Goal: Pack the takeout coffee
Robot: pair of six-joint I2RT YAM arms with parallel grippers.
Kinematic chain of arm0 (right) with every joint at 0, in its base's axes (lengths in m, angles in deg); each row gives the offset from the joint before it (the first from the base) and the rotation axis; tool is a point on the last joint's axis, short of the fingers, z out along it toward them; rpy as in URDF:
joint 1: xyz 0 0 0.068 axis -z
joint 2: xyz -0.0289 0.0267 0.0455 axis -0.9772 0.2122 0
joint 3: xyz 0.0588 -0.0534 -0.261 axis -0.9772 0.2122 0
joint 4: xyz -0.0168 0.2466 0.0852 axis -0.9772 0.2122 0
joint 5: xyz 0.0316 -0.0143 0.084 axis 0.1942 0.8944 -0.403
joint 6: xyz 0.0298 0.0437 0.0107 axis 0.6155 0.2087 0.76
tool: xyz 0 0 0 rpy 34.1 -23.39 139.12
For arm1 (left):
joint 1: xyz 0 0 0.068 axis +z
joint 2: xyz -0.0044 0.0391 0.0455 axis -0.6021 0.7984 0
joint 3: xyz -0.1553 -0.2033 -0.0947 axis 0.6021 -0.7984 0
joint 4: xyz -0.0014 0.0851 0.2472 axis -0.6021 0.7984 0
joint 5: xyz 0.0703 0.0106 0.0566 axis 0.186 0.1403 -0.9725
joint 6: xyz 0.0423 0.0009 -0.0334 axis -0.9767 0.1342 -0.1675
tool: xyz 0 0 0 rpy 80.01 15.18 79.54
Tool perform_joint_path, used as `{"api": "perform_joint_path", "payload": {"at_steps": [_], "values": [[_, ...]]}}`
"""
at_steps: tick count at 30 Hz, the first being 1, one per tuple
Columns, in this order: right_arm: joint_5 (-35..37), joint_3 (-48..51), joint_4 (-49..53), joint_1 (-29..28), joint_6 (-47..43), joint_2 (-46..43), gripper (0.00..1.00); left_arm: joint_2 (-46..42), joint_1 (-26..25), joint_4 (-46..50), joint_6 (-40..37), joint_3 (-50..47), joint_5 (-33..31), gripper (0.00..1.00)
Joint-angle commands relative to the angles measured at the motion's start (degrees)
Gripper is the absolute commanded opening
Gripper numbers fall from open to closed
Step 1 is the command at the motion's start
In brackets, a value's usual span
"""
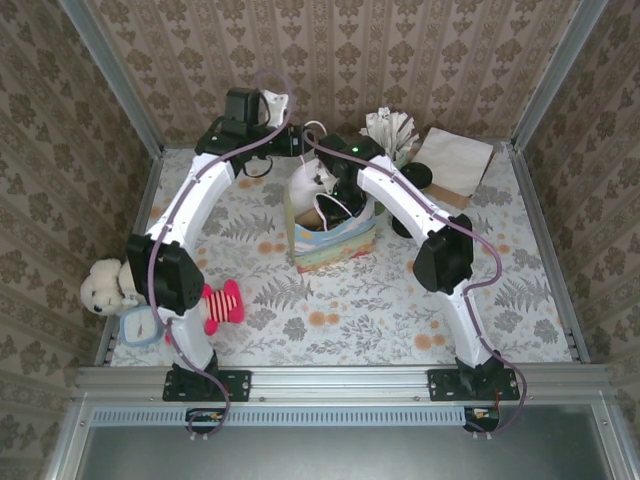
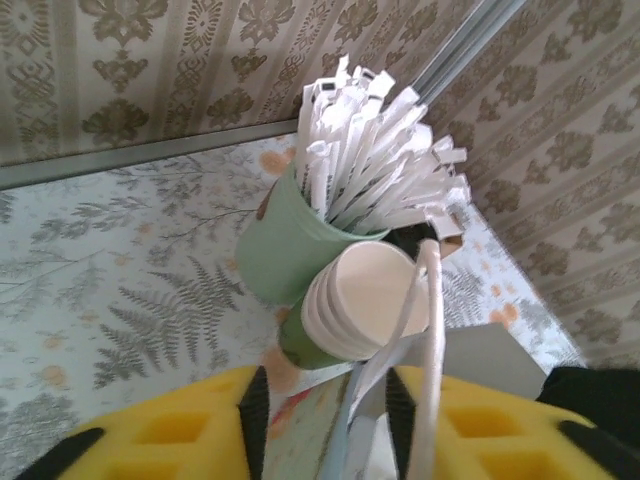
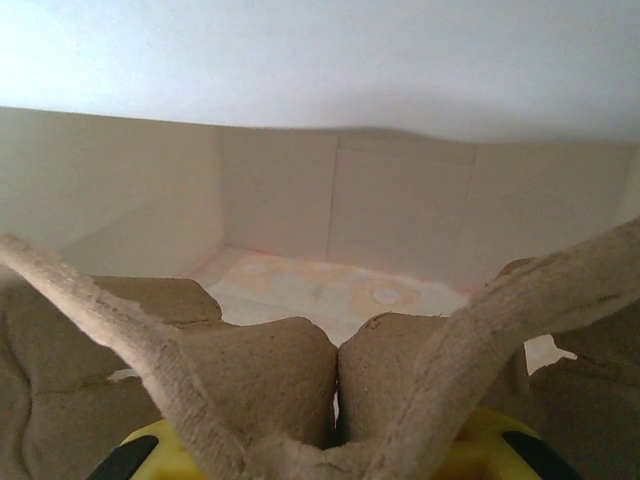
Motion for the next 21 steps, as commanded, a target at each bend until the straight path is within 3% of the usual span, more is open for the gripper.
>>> {"api": "perform_joint_path", "payload": {"at_steps": [1,5,10,14,21], "values": [[-1.39,-1.62,4.66,-0.04,1.89,2.09,0.22,-11.20,-0.15,0.58,-3.84,-7.40,-1.92,0.57],[-1.48,-1.64,4.63,-0.04,2.46,2.67,0.22,-22.29,-1.63,-1.88,-6.41,-19.13,-1.56,0.71],[-1.48,-1.63,3.83,-0.08,2.94,2.51,0.22,-28.12,-8.78,-1.15,-7.68,-23.19,0.86,0.82],[-1.13,-1.58,3.03,-0.10,3.48,2.88,0.22,-28.03,-12.97,-1.14,-7.15,-22.97,1.09,0.84],[-0.26,-1.14,1.55,-0.52,4.23,2.21,0.22,-24.67,-15.89,1.78,-5.37,-20.25,-3.97,0.82]]}}
